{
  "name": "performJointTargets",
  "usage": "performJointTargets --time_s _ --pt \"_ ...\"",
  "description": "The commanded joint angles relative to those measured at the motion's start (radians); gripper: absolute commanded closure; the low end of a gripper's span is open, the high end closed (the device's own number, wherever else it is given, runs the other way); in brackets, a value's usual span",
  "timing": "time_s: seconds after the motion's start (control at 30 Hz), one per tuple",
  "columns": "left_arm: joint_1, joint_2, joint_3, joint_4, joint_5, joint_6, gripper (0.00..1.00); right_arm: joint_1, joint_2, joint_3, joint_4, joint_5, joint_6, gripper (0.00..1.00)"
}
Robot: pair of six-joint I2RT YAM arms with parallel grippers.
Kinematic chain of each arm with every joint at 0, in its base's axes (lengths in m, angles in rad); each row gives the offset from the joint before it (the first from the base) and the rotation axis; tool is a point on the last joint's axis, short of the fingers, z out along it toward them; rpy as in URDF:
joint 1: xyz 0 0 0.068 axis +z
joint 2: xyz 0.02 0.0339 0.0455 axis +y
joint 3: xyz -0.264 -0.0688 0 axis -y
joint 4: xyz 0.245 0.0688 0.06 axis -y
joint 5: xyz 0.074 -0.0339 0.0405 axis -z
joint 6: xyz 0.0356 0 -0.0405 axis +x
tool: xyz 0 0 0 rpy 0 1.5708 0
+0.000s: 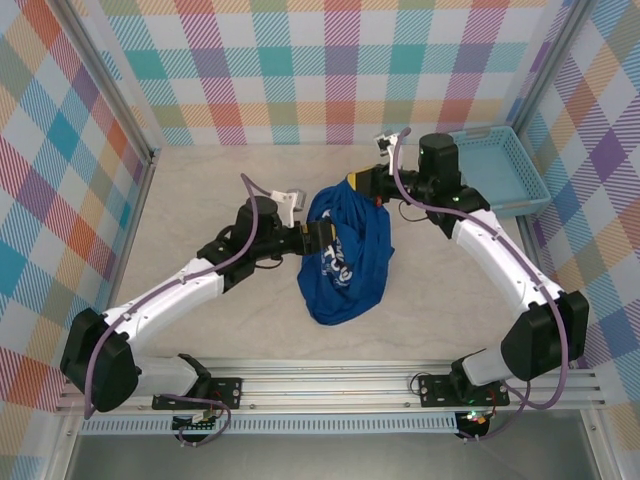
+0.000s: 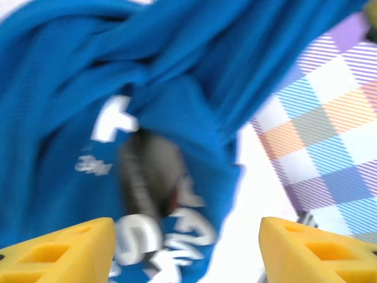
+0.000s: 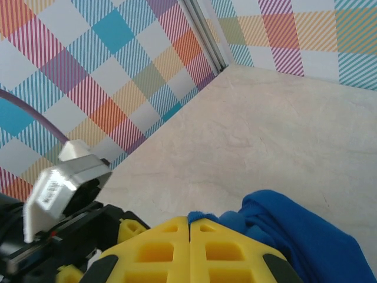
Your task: Fold the inside-out t-shirt
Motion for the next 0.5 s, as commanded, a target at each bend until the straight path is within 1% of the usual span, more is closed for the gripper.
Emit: performJointTargets --time_s 0.0,0.07,0.13,0.23,0.33,0.4,0.47 --pt "-0.008 0.048 0.055 0.037 0.017 -0.04 0.35 -0.003 -0.015 -0.02 0.077 -0.016 0.044 1.0" --pt "-0.008 0.088 0.072 0.054 0.026 -0.049 0.36 -0.001 -0.017 -0.028 0.087 -0.015 0.054 1.0" --pt "-0.008 0.126 0.099 0.058 0.014 -0.044 0.4 -0.002 -0.018 -0.035 0.095 -0.017 0.062 1.0" --pt "-0.008 0.187 0.159 0.019 -0.027 -0.007 0.53 -0.001 -0.027 -0.051 0.117 -0.015 0.078 1.0" --pt "-0.003 0.23 0.199 -0.024 -0.054 0.013 0.66 -0.001 -0.043 -0.053 0.109 0.012 0.071 1.0" --pt "-0.002 0.242 0.194 -0.013 -0.063 0.016 0.73 -0.002 -0.054 -0.05 0.104 0.022 0.064 1.0" --pt "0.006 0.257 0.192 -0.002 -0.066 0.017 0.83 -0.001 -0.066 -0.045 0.103 0.028 0.06 1.0"
